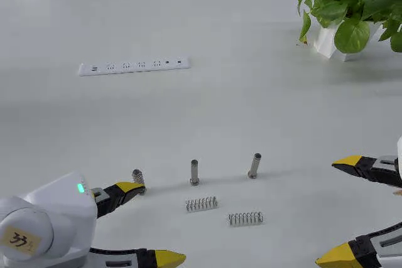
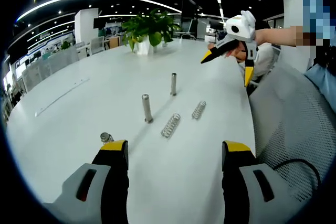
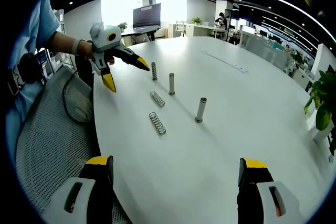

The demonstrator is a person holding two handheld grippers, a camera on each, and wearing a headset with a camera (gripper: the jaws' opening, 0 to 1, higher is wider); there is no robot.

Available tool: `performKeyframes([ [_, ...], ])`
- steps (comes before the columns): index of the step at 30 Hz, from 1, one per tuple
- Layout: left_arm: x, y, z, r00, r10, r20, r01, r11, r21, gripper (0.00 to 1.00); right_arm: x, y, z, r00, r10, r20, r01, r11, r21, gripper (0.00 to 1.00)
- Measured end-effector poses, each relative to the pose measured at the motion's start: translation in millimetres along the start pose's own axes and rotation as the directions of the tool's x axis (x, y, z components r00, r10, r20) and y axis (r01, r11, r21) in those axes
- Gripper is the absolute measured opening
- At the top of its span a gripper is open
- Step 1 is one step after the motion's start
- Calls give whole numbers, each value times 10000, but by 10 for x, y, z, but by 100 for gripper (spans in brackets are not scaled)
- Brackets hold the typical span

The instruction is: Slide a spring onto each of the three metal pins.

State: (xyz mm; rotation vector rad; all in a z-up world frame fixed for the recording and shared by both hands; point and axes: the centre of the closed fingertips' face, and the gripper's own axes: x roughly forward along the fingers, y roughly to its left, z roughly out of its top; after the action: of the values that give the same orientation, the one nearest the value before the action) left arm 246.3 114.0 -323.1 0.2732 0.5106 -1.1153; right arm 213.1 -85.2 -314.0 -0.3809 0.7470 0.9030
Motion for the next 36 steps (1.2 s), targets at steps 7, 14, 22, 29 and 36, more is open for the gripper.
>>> performKeyframes([
  [7, 197, -3, -25, 9996, -155, -233, 166, 9987, 474, 58, -16, 5, -36, 10000, -8, -15, 8, 9999, 163, 99],
  [14, 341, 52, -32, 9998, -81, -186, 90, 9987, 496, 45, -25, 23, -77, 10000, 2, -56, -1, 9996, 279, 99],
  [22, 440, 87, -75, 9992, -174, -357, 195, 9982, 571, 31, -11, 53, -100, 10000, 51, -13, -50, 9991, 415, 99],
  [29, 486, 128, -93, 9991, -40, -434, 67, 9981, 619, 23, -19, 64, -128, 10000, 82, -40, -80, 9987, 495, 99],
  [36, 530, 118, -97, 9987, -144, -488, 181, 9971, 745, 18, -17, 47, -170, 9999, 103, -44, -100, 9982, 589, 98],
])
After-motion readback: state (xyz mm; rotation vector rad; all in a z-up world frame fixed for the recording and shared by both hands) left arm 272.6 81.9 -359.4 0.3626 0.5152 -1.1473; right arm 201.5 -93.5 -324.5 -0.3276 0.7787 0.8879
